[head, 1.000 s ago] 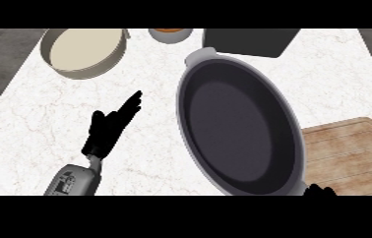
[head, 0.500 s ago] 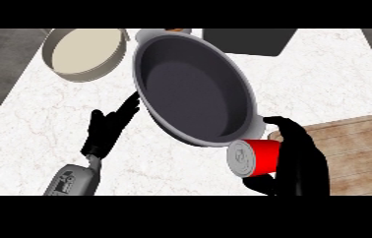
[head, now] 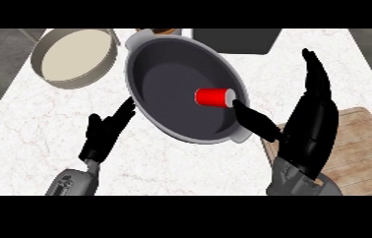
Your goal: Pick the can from the cutting board and place it in the pot
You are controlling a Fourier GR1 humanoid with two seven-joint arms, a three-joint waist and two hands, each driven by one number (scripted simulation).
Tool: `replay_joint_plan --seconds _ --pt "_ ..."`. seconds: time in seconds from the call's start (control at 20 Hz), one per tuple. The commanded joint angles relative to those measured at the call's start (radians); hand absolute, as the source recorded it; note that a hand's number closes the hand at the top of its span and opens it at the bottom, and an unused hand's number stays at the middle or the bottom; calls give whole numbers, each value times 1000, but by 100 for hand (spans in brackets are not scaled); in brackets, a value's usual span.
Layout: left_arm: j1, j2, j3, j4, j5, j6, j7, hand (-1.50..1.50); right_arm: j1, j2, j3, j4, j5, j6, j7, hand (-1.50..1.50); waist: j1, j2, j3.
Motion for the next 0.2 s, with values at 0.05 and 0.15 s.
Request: replay_joint_plan --seconds 0.05,0.15 --pt "46 -2 6 -18 -19 22 -33 0 -5 2 -78 -1 -33 -211 -3 -150 -29 -6 1" --pt "37 15 33 -7 14 -9 3 0 98 2 -21 -89 -43 -243 -31 -150 -40 -8 0"
